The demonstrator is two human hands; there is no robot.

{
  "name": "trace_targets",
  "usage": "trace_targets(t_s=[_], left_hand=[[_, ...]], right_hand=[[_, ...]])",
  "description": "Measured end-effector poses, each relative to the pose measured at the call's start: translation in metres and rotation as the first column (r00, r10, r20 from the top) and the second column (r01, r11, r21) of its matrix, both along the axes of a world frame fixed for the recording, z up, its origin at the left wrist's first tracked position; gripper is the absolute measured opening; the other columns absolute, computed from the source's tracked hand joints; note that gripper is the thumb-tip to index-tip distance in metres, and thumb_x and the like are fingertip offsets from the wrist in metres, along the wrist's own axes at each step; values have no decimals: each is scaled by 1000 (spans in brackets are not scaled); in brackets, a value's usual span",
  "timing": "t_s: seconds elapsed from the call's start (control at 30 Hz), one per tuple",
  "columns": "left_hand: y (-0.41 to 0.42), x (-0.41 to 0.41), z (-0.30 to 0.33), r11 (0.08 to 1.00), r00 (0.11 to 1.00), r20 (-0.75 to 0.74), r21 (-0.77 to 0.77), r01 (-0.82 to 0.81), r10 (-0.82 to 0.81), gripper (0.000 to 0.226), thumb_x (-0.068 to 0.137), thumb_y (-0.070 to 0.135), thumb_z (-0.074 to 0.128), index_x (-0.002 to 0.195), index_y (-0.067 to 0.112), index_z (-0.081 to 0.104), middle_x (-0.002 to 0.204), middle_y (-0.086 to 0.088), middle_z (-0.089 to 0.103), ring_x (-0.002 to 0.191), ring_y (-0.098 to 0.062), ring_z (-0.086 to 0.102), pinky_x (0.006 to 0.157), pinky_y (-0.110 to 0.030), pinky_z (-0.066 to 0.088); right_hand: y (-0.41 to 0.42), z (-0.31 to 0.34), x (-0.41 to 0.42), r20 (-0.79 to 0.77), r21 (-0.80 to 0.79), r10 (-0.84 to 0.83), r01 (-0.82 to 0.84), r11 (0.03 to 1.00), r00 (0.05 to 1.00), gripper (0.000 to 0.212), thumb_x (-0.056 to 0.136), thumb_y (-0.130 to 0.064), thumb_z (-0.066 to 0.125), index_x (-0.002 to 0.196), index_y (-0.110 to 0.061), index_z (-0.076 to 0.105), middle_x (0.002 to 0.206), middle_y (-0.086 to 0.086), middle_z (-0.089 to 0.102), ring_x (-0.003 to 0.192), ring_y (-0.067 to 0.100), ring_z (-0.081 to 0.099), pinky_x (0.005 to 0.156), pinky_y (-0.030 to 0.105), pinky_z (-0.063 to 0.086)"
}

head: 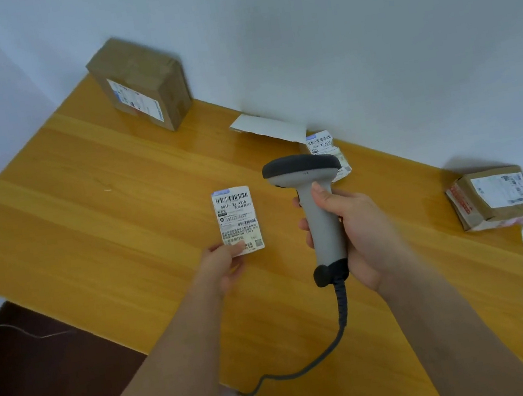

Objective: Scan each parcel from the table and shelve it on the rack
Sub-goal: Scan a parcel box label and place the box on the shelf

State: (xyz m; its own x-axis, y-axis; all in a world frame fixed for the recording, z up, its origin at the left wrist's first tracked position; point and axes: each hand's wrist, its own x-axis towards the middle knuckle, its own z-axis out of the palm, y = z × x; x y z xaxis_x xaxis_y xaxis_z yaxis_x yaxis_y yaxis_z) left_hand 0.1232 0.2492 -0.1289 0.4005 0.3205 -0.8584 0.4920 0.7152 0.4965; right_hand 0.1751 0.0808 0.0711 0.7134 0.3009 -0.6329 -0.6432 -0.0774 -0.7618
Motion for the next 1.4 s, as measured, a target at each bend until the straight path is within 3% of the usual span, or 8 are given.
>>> trace_targets(t_s=[0.13,0.37,0.53,0.67,0.83,1.1,1.27,1.4], left_hand=[[25,-46,33,995,988,116,-24,-98,100,52,87,6,71,133,7,47,104,-8,72,87,-21,67,68,-31,53],[53,-198,114,897,868,300,79,-435,395,44,87,11,70,128,11,54,119,-5,69,90,-17,66,77,-29,52],[32,-355,165,757,739,402,151,-636,541,42,86,16,70,125,15,55,113,-2,71,98,-15,65,97,-34,47],[3,-477,190,610,596,482,151,-778,642,31,79,18,73,106,20,57,105,1,73,106,-18,66,100,-36,46],[-29,-617,204,465,458,553,140,-874,696,25,81,18,70,104,21,60,108,2,73,114,-20,63,104,-38,44],[-92,-878,201,208,270,514,176,-962,814,56,72,28,76,124,16,58,121,0,67,110,-21,64,99,-36,47],[-117,-1008,202,13,108,476,198,-980,873,14,91,25,65,103,19,62,107,1,69,99,-18,63,98,-35,46],[-112,-1083,195,-125,-29,456,182,-975,889,37,90,29,67,123,16,57,113,-2,66,101,-17,65,82,-30,51]], right_hand=[[21,17,-27,28,106,106,-109,988,994,19,95,-25,63,111,-15,66,114,8,72,77,15,62,67,31,51],[64,54,-112,178,218,412,-444,869,893,25,91,-17,68,114,-15,60,120,18,66,75,14,58,66,32,49],[85,71,-228,270,216,636,-689,692,723,29,88,-14,71,115,-15,60,116,16,68,67,7,60,62,27,49],[89,87,-328,354,209,750,-829,518,558,32,87,-13,72,118,-13,61,102,12,70,65,6,60,57,23,49],[92,98,-456,346,267,813,-879,395,469,37,86,-9,73,119,-18,59,111,15,69,69,10,61,58,24,50],[79,85,-716,339,297,882,-927,229,326,36,85,-5,73,115,-21,60,81,-3,68,65,7,61,61,23,53],[72,89,-828,333,243,919,-961,132,210,32,86,-7,73,111,-22,60,76,-5,66,65,6,59,63,21,51],[91,95,-908,310,205,945,-978,43,107,35,85,-7,74,114,-20,61,67,-9,66,61,6,60,60,22,52]])
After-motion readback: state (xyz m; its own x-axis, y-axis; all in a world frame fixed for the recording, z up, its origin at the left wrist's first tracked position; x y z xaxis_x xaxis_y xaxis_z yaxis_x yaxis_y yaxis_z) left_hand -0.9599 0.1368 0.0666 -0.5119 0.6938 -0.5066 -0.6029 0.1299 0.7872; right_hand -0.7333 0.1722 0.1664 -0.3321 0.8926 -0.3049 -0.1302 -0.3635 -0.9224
